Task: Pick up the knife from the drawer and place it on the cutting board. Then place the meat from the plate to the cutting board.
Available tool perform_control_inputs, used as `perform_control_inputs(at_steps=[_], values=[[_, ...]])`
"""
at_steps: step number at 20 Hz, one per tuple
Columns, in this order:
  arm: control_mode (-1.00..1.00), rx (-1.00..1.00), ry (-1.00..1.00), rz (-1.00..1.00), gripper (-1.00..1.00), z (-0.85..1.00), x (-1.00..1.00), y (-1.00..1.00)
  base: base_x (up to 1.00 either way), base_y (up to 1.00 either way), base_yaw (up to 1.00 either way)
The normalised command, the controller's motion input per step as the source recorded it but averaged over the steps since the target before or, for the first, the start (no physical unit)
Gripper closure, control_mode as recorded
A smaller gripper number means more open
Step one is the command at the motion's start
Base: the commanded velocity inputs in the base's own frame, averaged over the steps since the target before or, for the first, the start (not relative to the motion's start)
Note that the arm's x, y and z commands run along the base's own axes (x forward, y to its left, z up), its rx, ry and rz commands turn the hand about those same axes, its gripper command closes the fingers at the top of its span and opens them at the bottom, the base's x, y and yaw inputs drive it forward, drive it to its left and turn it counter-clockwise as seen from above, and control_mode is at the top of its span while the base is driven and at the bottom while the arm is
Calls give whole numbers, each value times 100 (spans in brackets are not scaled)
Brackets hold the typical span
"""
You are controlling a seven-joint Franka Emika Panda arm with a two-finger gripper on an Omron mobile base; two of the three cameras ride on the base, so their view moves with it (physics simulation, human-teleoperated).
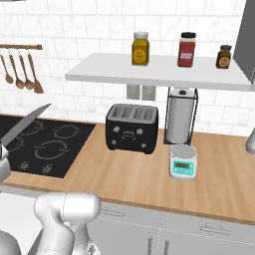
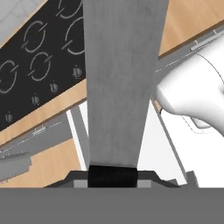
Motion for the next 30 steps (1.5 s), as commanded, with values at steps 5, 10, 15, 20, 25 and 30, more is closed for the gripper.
perform_control_inputs(at_steps=[5,10,15,20,25,30], values=[[-100,3,0,0,100,0,0,-6,0,0,0],[-100,2,0,0,100,0,-7,-13,0,0,0],[-100,0,-5,0,100,0,-39,-20,0,0,0],[100,0,0,-3,100,0,-8,-6,-3,-1,-3],[100,0,0,0,100,0,0,0,-83,0,-10],[100,0,0,0,100,0,0,0,-100,27,-5]])
